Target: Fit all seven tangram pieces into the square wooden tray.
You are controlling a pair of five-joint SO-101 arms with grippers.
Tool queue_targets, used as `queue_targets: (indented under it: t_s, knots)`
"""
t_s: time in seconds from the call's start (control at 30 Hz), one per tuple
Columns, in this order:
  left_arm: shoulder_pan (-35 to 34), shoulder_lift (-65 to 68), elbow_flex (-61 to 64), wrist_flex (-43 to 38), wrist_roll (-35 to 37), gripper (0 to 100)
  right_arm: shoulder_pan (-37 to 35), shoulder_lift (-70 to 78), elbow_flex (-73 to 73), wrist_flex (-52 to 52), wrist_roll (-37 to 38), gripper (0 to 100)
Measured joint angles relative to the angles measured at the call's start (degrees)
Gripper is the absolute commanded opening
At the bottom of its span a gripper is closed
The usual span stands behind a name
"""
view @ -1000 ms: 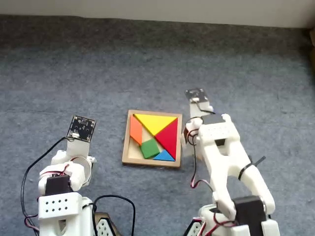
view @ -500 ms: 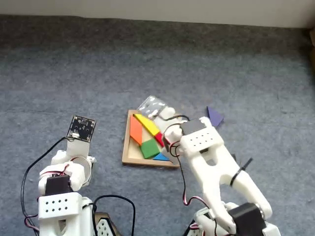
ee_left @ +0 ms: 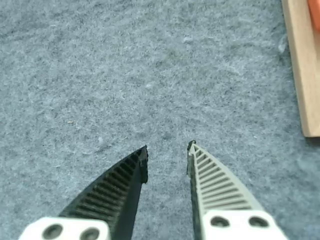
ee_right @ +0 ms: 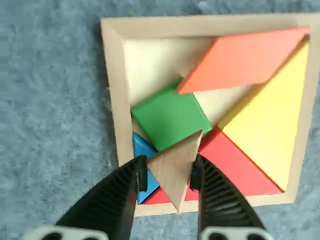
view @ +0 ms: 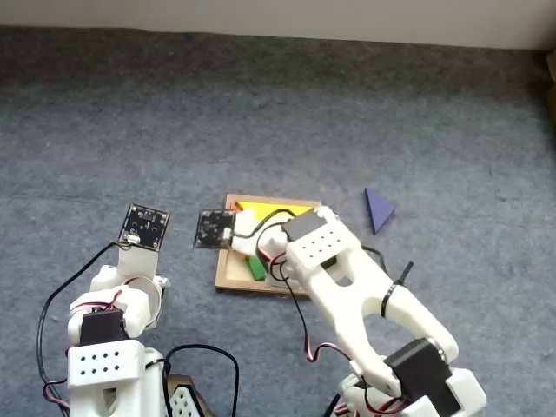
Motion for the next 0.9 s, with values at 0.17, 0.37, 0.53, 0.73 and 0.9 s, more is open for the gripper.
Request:
queue_targets:
  t_s: [0.17,0.37,0.53,0.73,0.9]
  knots:
    - [0.0,0.0,0.0,0.0,0.0,15,-0.9,1.3,0.0,0.0,7.2,11.2]
    - [0.0,0.0,0.0,0.0,0.0,15,-1.8,1.3,0.0,-3.0,12.2,11.5]
    - [0.0,0.0,0.0,0.0,0.0,15,-3.5,1.3,0.0,-5.1,12.7,13.0]
    - [0.0,0.0,0.0,0.0,0.0,15,-4.0,1.3,0.0,-5.5,12.7,31.4]
    - [0.0,0.0,0.0,0.0,0.0,15,-4.0,1.3,0.0,-5.5,12.7,33.1]
